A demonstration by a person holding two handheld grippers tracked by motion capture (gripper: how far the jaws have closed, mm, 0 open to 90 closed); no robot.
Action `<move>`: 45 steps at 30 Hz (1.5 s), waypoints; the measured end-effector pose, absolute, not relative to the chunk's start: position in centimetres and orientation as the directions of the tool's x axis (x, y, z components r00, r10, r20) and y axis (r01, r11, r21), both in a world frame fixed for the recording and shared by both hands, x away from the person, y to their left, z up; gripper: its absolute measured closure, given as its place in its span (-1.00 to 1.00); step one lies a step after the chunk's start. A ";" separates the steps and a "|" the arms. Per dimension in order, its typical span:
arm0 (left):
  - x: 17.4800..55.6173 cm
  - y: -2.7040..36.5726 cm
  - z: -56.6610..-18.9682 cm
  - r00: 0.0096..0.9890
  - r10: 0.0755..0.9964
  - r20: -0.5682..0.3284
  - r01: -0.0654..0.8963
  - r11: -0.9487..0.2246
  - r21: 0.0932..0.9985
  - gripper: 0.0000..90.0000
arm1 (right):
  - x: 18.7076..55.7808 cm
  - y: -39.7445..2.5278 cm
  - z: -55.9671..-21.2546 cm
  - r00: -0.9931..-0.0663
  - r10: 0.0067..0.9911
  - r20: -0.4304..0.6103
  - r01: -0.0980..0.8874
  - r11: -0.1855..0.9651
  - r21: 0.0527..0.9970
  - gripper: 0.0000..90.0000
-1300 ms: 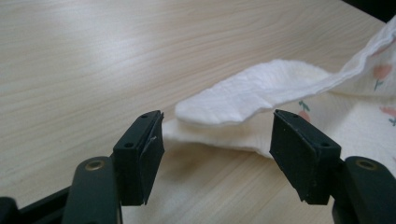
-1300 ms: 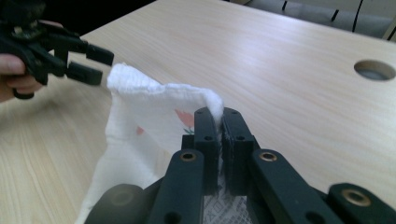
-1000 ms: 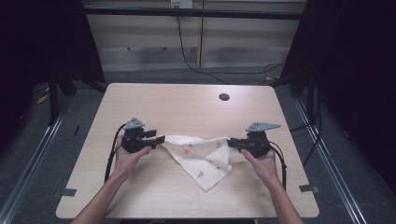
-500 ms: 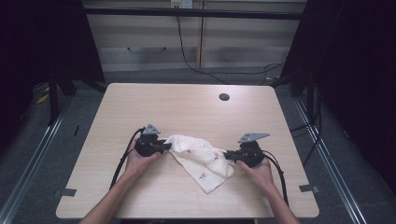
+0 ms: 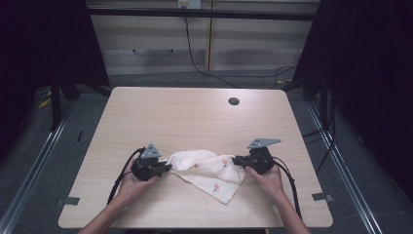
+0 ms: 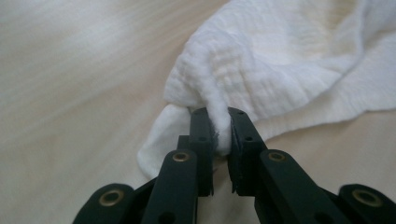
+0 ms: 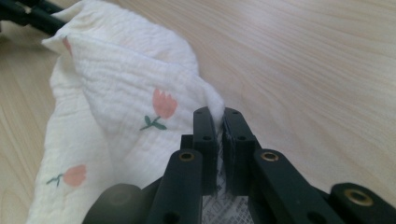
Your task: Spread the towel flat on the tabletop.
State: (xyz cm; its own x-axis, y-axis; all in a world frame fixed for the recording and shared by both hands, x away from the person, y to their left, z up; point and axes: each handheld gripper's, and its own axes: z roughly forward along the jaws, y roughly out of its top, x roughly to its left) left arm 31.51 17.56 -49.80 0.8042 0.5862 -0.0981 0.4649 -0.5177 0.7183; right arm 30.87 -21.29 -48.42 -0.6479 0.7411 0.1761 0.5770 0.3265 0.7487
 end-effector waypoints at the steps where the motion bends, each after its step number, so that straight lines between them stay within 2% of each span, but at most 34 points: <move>1: 30.9 17.8 -49.6 0.813 0.574 -0.097 0.455 -0.522 0.721 0.81 | 30.9 -21.1 -48.3 -0.647 0.741 0.178 0.574 0.320 0.754 0.91; 5: 29.0 18.7 -48.9 0.835 0.531 -0.143 0.443 -0.496 0.747 0.79 | 31.1 -21.1 -48.2 -0.648 0.742 0.172 0.564 0.316 0.763 0.91; 7: 28.7 19.0 -48.5 0.834 0.535 -0.134 0.434 -0.487 0.758 0.77 | 31.2 -21.1 -48.0 -0.644 0.745 0.173 0.561 0.306 0.769 0.91; 12: 29.1 19.6 -48.0 0.824 0.545 -0.153 0.436 -0.439 0.785 0.47 | 31.4 -22.2 -47.3 -0.608 0.774 0.177 0.562 0.263 0.784 0.91; 21: 30.2 20.3 -47.0 0.816 0.560 -0.140 0.409 -0.391 0.824 0.27 | 31.6 -23.5 -47.7 -0.573 0.799 0.181 0.581 0.241 0.777 0.91; 28: 30.6 19.1 -46.4 0.843 0.522 -0.126 0.368 -0.391 0.844 0.12 | 31.8 -23.5 -47.8 -0.569 0.801 0.185 0.588 0.239 0.773 0.91; 35: 30.5 17.4 -47.1 0.868 0.489 -0.087 0.338 -0.453 0.825 0.01 | 32.0 -23.4 -47.9 -0.569 0.802 0.185 0.591 0.242 0.769 0.91; 37: 30.7 17.3 -47.2 0.863 0.500 -0.068 0.335 -0.466 0.819 0.05 | 32.0 -23.4 -47.9 -0.567 0.802 0.187 0.593 0.239 0.769 0.90; 39: 31.0 17.3 -47.5 0.864 0.500 -0.064 0.331 -0.467 0.820 0.39 | 31.9 -23.4 -47.9 -0.570 0.800 0.189 0.590 0.237 0.772 0.91; 40: 31.1 17.2 -47.6 0.870 0.490 -0.055 0.320 -0.477 0.819 0.39 | 31.9 -23.4 -47.9 -0.570 0.800 0.189 0.590 0.237 0.772 0.91; 43: 31.9 16.9 -48.0 0.857 0.512 -0.069 0.346 -0.470 0.812 0.84 | 31.8 -23.3 -47.5 -0.580 0.792 0.190 0.576 0.234 0.783 0.91; 45: 31.9 17.0 -47.9 0.856 0.511 -0.077 0.349 -0.461 0.816 0.88 | 31.6 -23.2 -47.2 -0.585 0.789 0.190 0.567 0.230 0.791 0.91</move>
State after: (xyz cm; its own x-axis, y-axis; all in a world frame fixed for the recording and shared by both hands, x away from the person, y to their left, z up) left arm 31.89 17.05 -47.93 0.8564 0.5106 -0.0774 0.3487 -0.4611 0.8160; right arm 31.63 -23.24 -47.21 -0.5846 0.7888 0.1896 0.5671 0.2301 0.7909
